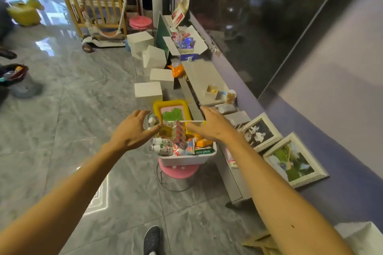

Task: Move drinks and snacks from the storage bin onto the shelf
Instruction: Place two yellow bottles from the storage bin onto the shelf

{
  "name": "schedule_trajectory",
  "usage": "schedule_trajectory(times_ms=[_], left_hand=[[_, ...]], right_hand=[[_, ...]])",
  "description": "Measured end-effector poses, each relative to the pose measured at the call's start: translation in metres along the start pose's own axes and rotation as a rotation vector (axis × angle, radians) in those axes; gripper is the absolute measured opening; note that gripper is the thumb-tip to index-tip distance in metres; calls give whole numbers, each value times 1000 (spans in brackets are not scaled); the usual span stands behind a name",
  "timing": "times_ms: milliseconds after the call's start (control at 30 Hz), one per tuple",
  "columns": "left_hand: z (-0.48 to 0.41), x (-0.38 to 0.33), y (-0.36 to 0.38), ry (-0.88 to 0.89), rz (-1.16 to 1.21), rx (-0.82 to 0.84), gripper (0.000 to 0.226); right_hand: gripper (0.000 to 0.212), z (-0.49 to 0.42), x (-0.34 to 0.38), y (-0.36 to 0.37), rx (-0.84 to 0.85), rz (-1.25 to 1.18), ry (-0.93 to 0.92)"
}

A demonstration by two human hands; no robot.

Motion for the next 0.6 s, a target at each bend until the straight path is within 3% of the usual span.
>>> schedule_trajectory(times_ms=[100, 233, 533, 600], left_hand=[[-40, 34, 21, -97, 75, 40, 98], [-82, 64, 47, -197, 138, 67, 93], [-192, 129, 147, -530, 381, 122, 122], [-218, 132, 167, -576, 479, 88, 117]], right_hand=[[102, -69, 7, 12, 95, 52, -5], [110, -158, 2, 35, 194, 120, -27], [94, -337, -27, 85, 423, 307, -200], [94, -379, -39, 101, 467, 353, -247]])
Point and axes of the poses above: each hand's wrist, its own z-axis away from the middle knuckle, its own y-axis out of the palm, x = y × z, the point moved 1 cm from there along -z, towards the middle knuckle, and after that the axes turned 13 degrees about x, right-handed, at the moved point
